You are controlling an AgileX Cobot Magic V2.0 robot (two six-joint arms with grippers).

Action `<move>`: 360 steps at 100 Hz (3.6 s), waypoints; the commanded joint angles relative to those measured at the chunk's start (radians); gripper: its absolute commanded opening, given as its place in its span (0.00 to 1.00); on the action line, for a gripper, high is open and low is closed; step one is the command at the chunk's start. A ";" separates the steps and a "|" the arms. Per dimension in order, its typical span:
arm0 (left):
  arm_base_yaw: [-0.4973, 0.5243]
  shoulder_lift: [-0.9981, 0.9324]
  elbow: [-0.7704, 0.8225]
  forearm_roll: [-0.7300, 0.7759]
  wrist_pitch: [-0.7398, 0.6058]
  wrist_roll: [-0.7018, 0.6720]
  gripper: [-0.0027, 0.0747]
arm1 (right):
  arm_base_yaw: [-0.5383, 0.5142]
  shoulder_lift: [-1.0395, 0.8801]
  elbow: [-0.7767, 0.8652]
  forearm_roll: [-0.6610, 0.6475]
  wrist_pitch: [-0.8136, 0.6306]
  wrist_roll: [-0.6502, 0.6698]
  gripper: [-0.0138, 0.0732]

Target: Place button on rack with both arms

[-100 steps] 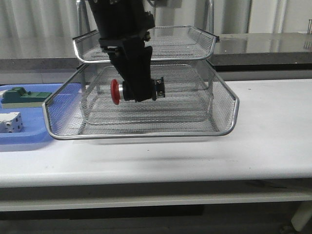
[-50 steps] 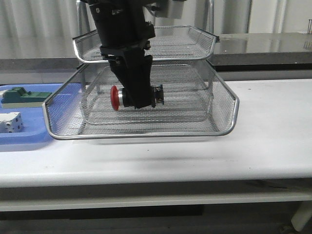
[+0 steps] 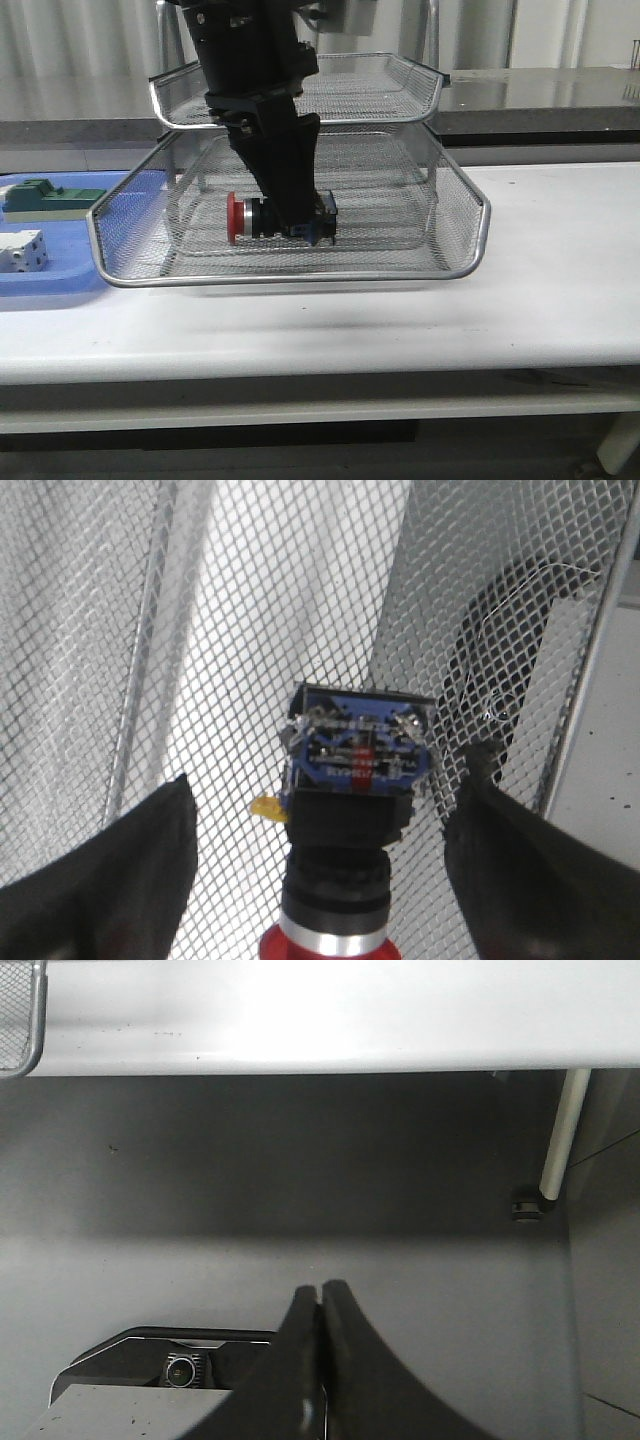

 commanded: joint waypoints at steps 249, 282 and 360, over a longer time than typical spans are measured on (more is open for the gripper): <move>0.566 -1.627 1.545 -0.381 -1.288 -0.198 0.53 | -0.001 0.000 -0.034 -0.015 -0.037 -0.003 0.08; 0.566 -1.627 1.545 -0.381 -1.288 -0.198 0.01 | -0.001 0.000 -0.034 -0.015 -0.037 -0.003 0.08; 0.566 -1.627 1.545 -0.381 -1.288 -0.198 0.01 | -0.001 0.000 -0.034 0.000 -0.076 -0.003 0.08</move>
